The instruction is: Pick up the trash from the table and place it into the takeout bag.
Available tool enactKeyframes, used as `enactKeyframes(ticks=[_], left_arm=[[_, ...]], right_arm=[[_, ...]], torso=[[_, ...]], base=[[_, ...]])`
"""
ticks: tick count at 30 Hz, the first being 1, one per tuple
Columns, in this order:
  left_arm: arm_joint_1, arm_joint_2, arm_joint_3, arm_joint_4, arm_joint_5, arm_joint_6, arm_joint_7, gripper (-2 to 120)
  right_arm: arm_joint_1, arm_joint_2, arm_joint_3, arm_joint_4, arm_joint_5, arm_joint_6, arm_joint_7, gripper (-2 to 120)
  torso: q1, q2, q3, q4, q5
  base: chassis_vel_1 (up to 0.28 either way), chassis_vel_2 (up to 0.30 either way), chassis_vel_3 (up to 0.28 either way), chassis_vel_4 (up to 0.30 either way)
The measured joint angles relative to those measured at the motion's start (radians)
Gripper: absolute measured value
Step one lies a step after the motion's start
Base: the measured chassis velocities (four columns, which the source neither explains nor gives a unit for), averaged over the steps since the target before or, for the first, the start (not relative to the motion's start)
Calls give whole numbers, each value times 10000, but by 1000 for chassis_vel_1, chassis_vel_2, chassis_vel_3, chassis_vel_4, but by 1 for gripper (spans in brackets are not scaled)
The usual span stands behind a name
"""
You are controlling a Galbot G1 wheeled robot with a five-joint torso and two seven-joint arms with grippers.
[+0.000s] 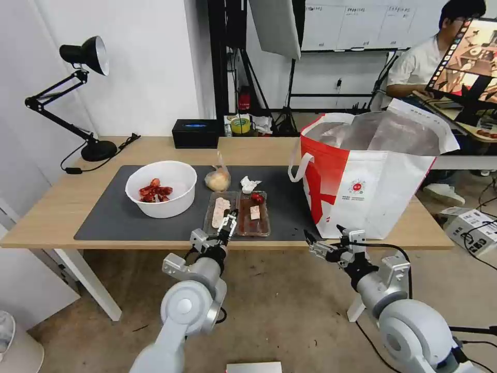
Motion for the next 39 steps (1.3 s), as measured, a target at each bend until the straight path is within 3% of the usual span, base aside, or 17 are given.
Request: enactKeyframes(ticks=[25,34,39], left_arm=[[-752,600,-87,-199,-780,-286,859,100],[-1403,854,687,261,-837,-282,1133,100],[-2129,1374,1438,831,-812,-90,1235,100]], right_arm=[[-46,0,-47,-8,-55,13,0,100],[-159,11,41,61,-62,12,8,100],[-393,20,213,215,-65,31,21,100]], torso=[[0,1,0,0,0],[0,1,0,0,0],[0,0,0,-1,0]], base=[[0,0,0,0],[0,0,0,0],[0,0,0,0]])
